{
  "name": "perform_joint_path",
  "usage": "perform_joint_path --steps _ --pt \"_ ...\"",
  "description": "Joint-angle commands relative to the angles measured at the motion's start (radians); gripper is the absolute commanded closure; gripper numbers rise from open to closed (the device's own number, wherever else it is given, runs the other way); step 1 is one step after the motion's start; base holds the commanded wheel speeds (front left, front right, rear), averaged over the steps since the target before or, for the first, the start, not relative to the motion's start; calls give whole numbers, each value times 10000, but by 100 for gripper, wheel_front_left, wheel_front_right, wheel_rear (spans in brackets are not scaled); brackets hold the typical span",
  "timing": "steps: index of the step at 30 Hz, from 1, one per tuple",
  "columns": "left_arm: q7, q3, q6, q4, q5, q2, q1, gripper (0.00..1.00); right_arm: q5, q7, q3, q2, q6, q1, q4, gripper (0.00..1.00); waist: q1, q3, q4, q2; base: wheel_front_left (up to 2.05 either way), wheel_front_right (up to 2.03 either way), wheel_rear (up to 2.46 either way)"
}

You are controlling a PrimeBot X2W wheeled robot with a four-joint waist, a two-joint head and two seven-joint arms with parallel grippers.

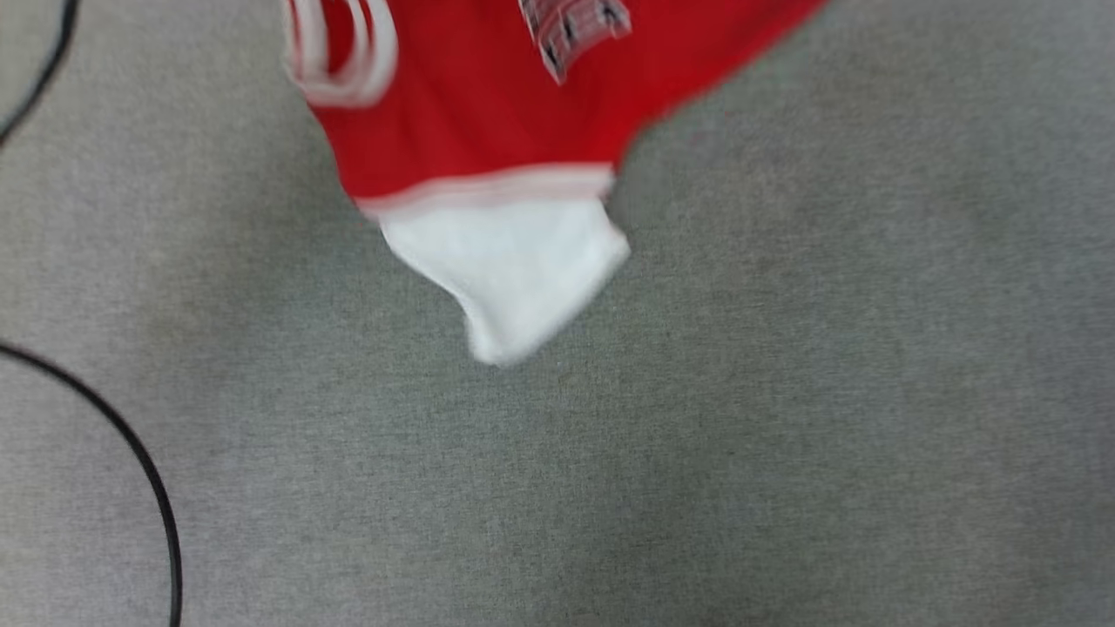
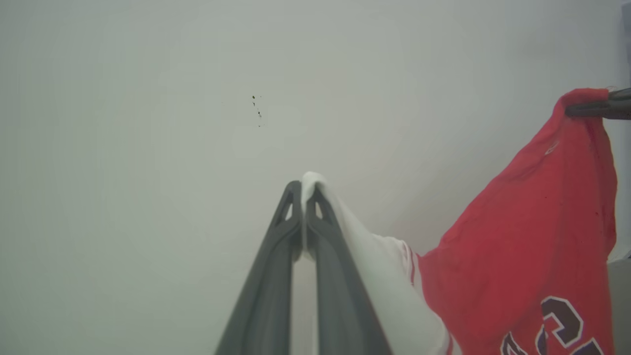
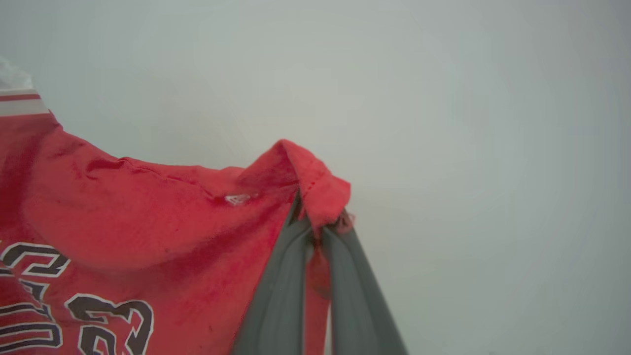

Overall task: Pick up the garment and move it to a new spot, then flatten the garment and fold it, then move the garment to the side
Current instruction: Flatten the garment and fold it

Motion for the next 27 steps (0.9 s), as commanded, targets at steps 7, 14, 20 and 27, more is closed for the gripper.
perform_joint_path --steps 7,14,20,27 --pt "-122 157 -892 2285 168 -962 -3570 100 -840 15 -474 538 -7 -2410 1397 100 -2 1035 122 -1 0 0 0" --pt "-551 5 -1452 4053 508 -1580 -5743 100 -1147 -212 -352 993 -7 -3832 2264 100 -2 1571 223 -1 0 0 0" --pt "-893 -212 -1711 5078 532 -1794 -6061 100 -1036 -467 51 1177 -7 -3956 2762 100 -2 1875 287 -1 0 0 0" --pt "-1595 -647 -1962 6157 394 -1961 -4895 100 -745 -936 1058 1396 -7 -2869 3285 100 -2 1862 249 -1 0 0 0"
